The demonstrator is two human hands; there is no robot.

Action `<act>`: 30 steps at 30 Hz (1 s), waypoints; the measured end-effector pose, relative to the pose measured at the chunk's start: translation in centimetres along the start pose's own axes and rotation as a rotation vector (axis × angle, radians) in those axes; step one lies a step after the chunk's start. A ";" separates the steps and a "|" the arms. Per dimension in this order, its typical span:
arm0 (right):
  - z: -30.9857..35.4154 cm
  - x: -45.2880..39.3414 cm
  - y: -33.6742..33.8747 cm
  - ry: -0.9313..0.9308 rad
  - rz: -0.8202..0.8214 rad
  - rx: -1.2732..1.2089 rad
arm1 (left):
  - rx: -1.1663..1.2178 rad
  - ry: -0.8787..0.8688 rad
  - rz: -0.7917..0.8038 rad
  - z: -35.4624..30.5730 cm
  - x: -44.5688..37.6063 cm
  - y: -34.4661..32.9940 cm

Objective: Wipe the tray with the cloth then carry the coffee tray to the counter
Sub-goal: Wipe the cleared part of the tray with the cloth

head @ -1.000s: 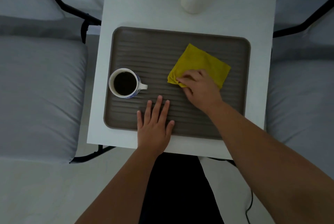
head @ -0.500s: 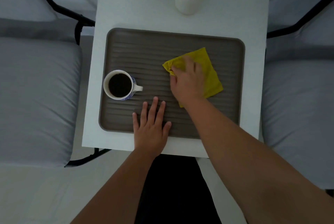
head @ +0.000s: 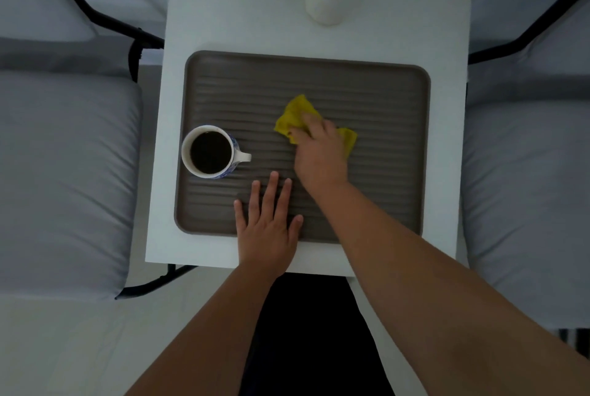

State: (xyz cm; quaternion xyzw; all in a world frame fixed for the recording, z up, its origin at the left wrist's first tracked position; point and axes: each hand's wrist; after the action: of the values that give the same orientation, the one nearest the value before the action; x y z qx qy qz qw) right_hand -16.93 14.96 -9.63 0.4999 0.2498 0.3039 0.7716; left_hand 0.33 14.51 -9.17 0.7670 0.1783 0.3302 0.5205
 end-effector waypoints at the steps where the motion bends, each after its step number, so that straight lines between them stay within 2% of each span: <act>1: 0.3 -0.1 0.1 0.064 0.026 -0.019 | -0.002 0.003 0.002 0.0 0.0 0.0; 4: -2.3 0.6 1.2 0.093 -0.021 -0.024 | -0.001 0.007 0.011 0.0 0.1 0.1; 5: -4.0 1.5 1.7 0.022 -0.051 -0.021 | 0.003 0.008 0.014 0.0 0.1 0.2; 7: -7.2 3.7 3.0 -0.239 -0.121 -0.017 | 0.005 0.006 0.011 0.0 0.0 0.2; 9: -8.0 5.4 3.8 -0.503 -0.203 -0.007 | 0.006 0.007 0.000 -0.2 0.1 0.1; 10: -7.3 5.7 3.8 -0.575 -0.225 0.014 | 0.006 0.009 -0.008 -0.2 0.1 0.0; 12: -4.8 5.3 3.0 -0.580 -0.202 0.049 | -0.003 0.014 -0.017 -0.3 0.1 -0.2; 16: 0.6 4.6 1.3 -0.242 0.013 0.052 | -0.010 0.011 -0.012 -0.2 0.0 -0.3; 20: 0.3 3.5 1.9 -0.129 0.117 0.052 | -0.020 0.010 -0.014 -0.3 0.0 -0.3; 22: -1.6 3.3 2.7 -0.197 0.094 0.048 | -0.027 0.012 -0.012 -0.3 0.1 -0.3; 26: -6.3 4.2 4.6 -0.496 -0.047 -0.026 | -0.016 0.004 0.016 -0.3 0.0 0.1; 30: -6.9 2.8 4.3 -0.766 -0.252 -0.126 | -0.010 0.001 0.008 -0.3 0.0 0.2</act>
State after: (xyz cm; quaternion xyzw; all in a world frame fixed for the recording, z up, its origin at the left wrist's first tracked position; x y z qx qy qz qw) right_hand -20.68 22.63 -8.48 0.4941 -0.0158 0.0137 0.8692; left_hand 0.13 14.61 -8.92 0.7650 0.1739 0.3334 0.5228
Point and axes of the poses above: each hand's wrist, its own x-axis away from the middle knuckle, its own y-axis out of the back of the hand, z = x × y, and after that the axes turned 8 degrees about -z, right-handed
